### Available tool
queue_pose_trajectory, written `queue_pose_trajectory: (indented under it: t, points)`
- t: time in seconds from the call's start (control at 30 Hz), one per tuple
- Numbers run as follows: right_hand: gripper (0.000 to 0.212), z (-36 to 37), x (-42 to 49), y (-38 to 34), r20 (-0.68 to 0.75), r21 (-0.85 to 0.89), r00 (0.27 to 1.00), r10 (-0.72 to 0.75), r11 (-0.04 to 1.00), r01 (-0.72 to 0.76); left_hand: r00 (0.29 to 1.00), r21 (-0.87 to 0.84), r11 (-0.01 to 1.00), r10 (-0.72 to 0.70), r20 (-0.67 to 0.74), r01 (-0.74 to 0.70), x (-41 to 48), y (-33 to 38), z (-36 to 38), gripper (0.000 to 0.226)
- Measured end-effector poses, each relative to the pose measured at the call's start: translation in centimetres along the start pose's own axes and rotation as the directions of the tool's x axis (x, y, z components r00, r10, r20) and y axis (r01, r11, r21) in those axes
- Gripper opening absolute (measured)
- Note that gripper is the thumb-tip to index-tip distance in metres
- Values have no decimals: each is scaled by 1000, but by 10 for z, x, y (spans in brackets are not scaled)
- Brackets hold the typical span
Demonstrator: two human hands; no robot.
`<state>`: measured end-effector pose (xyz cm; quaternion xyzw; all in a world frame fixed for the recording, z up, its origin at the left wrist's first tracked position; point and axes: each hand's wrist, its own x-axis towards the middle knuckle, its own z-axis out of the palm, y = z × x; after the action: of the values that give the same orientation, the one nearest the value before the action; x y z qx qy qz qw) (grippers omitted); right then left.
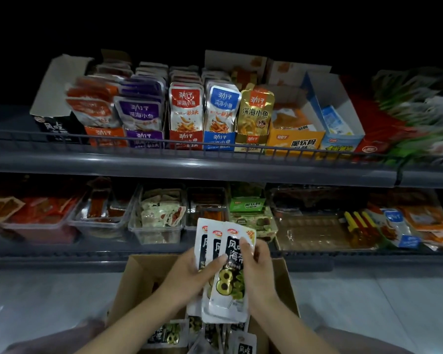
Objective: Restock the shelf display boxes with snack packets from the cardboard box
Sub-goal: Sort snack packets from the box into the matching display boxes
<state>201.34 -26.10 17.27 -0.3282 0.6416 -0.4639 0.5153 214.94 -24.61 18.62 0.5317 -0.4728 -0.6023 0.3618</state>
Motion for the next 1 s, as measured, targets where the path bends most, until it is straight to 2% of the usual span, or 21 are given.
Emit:
queue_pose_trajectory:
  t: [0.07, 0.13, 0.17, 0.2, 0.27, 0.37, 0.47, 0.6, 0.7, 0.8, 0.9, 1.0]
  points:
    - [22, 4, -3, 5, 37, 107, 990, 134, 985, -138, 999, 12, 999, 38, -15, -37, 1, -2, 1, 39]
    - [27, 5, -4, 3, 182, 184, 945, 271, 935, -303, 995, 42, 996, 81, -64, -78, 5, -2, -2, 32]
    - [28, 4, -5, 1, 243, 182, 929, 280, 927, -327, 991, 58, 994, 99, -87, -94, 7, 0, -4, 29]
    - [28, 3, -6, 0, 268, 155, 926, 265, 937, -313, 988, 57, 994, 104, -112, -98, 9, 1, -7, 25]
    - [25, -1, -6, -4, 213, 103, 946, 244, 957, -270, 982, -4, 999, 35, -187, -36, 11, 6, -11, 15]
    - [26, -18, 6, -19, 102, 177, 964, 245, 949, -260, 966, -142, 989, -80, -247, 45, 15, 12, -20, 11]
    - [26, -35, 15, -34, 119, 288, 975, 187, 933, -214, 981, -157, 985, -100, -169, 74, 16, 16, -24, 17]
    - [22, -20, -2, -33, 157, 281, 980, 120, 946, -160, 992, -148, 981, -117, 48, 123, 5, 19, -12, 27]
    - [25, -2, -17, -28, 152, 266, 986, 65, 958, -104, 988, 4, 998, -63, 143, 63, -10, 27, -6, 29]
    - [33, 16, -29, -40, 155, 241, 988, 4, 970, -42, 979, 12, 1000, -19, 205, 17, -25, 40, -14, 38]
    - [47, 32, -41, -64, 189, 209, 969, -158, 971, 118, 972, -32, 999, 30, 232, -23, -44, 62, -34, 37]
    - [71, 44, -50, -102, 286, 162, 889, -358, 932, 323, 973, -31, 996, 90, 211, -86, -63, 87, -54, 36]
